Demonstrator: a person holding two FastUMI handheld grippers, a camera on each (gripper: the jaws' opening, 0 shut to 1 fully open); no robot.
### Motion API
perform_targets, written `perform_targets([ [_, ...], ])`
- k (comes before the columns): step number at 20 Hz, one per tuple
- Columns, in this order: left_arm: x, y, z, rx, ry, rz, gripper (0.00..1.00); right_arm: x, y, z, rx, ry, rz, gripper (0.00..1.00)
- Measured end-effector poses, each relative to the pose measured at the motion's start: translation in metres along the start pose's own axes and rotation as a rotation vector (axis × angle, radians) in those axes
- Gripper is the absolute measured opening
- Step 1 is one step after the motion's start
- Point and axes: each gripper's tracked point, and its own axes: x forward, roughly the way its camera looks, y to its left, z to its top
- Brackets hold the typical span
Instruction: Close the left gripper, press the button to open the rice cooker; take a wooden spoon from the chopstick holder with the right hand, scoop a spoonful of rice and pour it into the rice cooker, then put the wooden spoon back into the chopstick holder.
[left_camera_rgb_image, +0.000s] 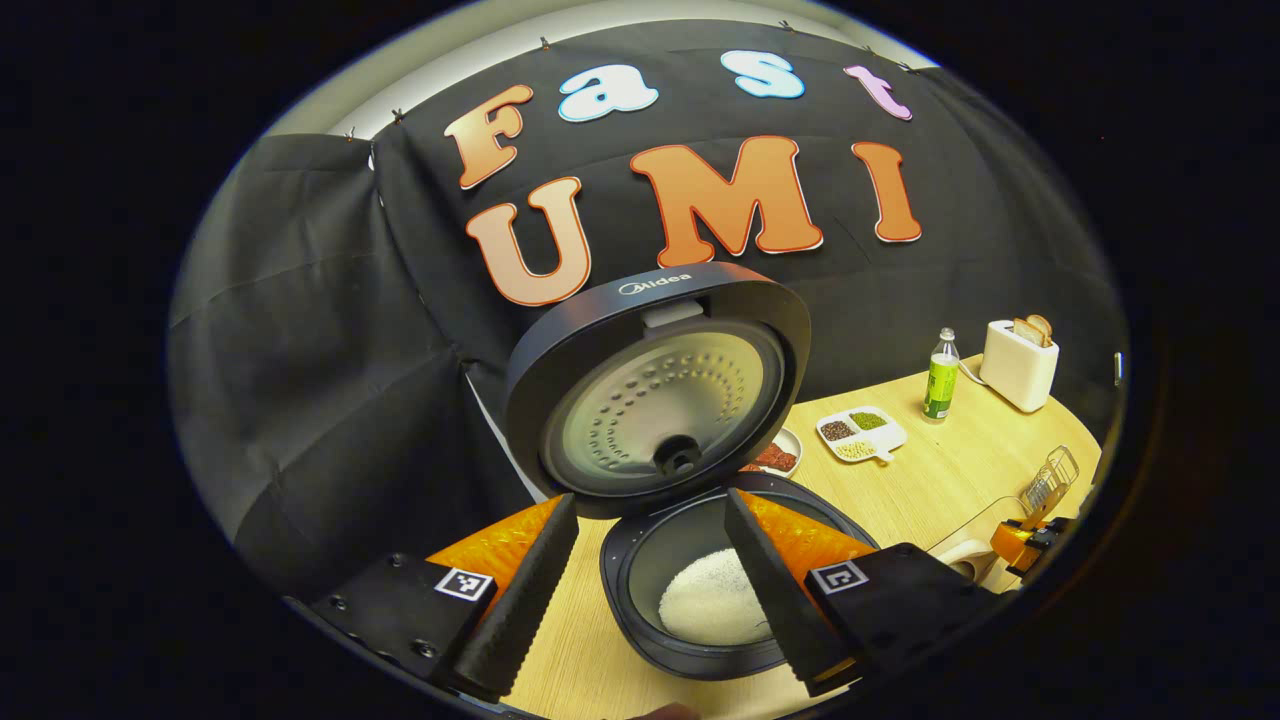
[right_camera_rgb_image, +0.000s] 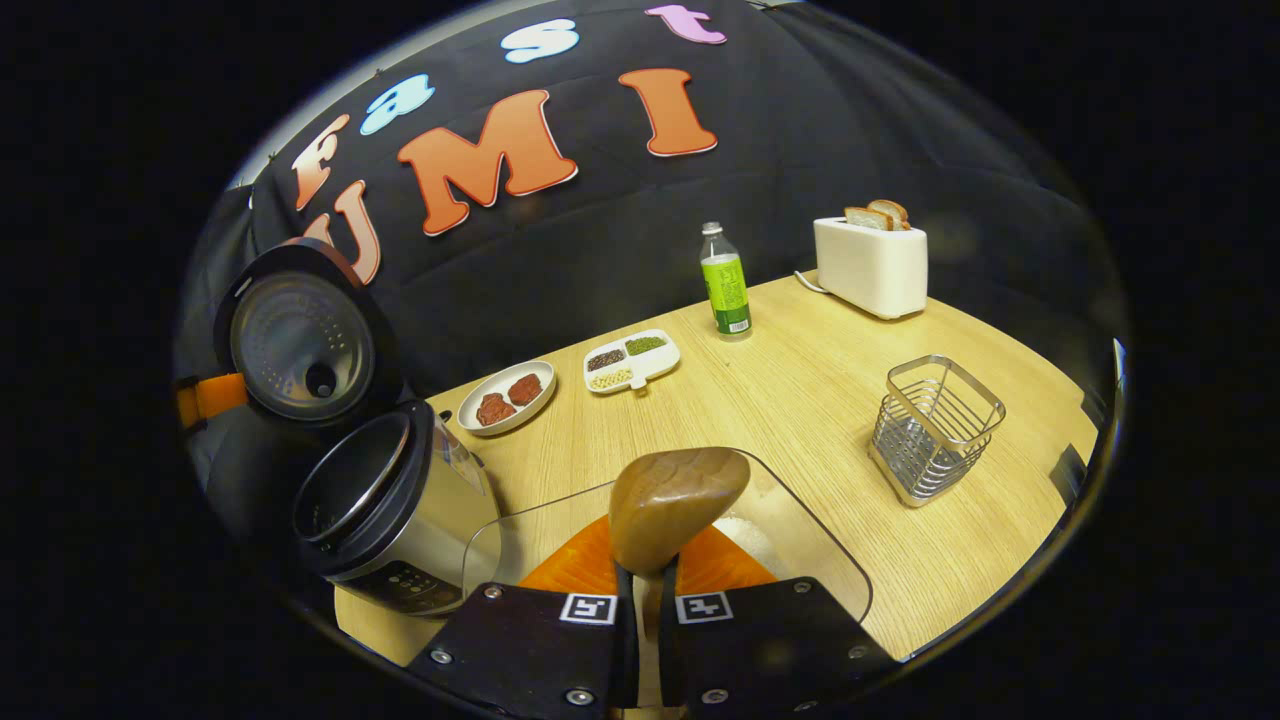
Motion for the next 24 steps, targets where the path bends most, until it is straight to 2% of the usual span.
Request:
perform_targets([
  [4, -0.001, 0.008, -0.003, -0.012, 0.005, 0.014, 0.99, -0.002, 0.016, -0.003, -0.055, 0.014, 0.044, 0.07],
  [16, -0.008, 0.020, -0.007, -0.019, 0.020, 0.043, 0.99, -0.007, 0.054, -0.016, -0.026, 0.095, 0.173, 0.07],
  [24, -0.009, 0.021, -0.008, -0.030, 0.034, 0.053, 0.99, -0.007, 0.065, -0.020, 0.155, 0.183, 0.266, 0.08],
])
